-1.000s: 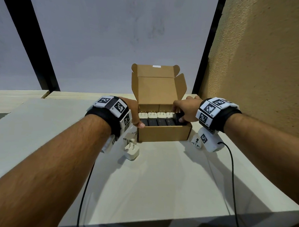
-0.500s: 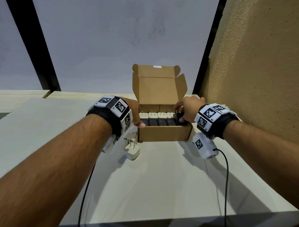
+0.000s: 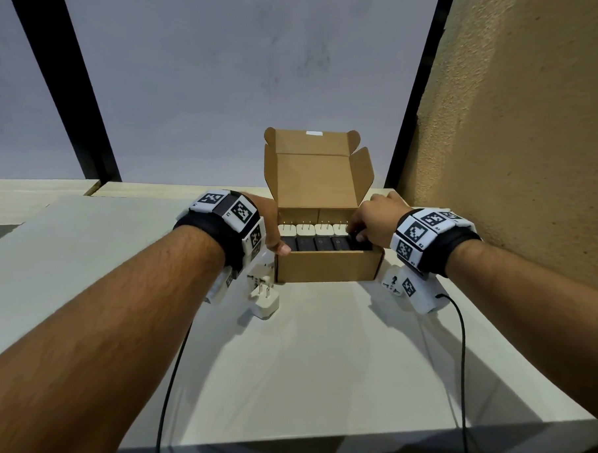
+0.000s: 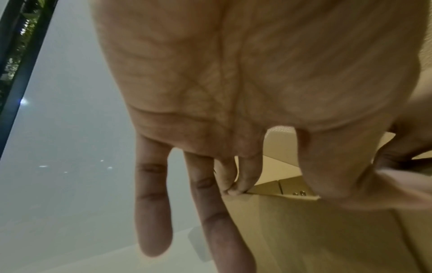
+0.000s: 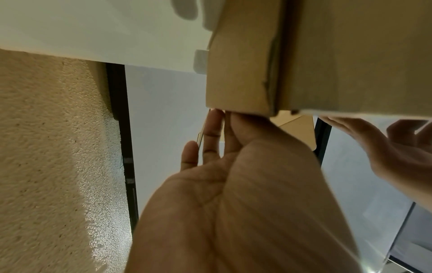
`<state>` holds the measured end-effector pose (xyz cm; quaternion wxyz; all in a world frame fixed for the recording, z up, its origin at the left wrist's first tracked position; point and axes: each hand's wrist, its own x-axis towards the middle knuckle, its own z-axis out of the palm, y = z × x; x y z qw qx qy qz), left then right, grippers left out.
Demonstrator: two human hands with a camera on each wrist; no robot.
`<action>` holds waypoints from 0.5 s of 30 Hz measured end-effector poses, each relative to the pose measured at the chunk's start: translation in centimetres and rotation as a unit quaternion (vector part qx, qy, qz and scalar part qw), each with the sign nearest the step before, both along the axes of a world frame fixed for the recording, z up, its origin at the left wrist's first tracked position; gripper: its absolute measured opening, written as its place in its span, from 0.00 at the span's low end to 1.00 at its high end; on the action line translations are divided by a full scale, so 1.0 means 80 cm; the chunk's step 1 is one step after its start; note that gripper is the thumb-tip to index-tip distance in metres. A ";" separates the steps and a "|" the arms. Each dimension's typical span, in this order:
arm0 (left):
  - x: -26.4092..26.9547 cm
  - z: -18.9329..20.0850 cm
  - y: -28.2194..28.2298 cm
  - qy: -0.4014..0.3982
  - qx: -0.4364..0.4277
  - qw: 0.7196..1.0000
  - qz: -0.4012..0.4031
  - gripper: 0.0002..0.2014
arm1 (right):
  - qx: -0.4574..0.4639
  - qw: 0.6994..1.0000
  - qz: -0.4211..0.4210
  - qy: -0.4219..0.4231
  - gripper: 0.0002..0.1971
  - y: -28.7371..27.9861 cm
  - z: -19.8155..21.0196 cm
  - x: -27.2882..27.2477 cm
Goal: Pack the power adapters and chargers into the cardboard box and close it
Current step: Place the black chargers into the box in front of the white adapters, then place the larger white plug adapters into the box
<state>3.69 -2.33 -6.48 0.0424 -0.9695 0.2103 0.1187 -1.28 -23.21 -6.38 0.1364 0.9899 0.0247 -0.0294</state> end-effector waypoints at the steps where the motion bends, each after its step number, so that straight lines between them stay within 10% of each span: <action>1: 0.000 0.000 0.000 -0.001 0.000 1.000 0.001 0.24 | -0.003 1.000 -0.001 0.008 0.14 0.000 -0.001 0.002; 8: 0.000 0.000 0.000 0.007 -0.005 1.000 0.008 0.25 | -0.001 0.999 0.011 0.030 0.17 -0.006 -0.011 -0.006; 15: -0.008 0.002 0.002 0.004 -0.031 0.999 0.018 0.34 | 0.211 0.977 0.010 -0.032 0.08 -0.030 0.015 -0.047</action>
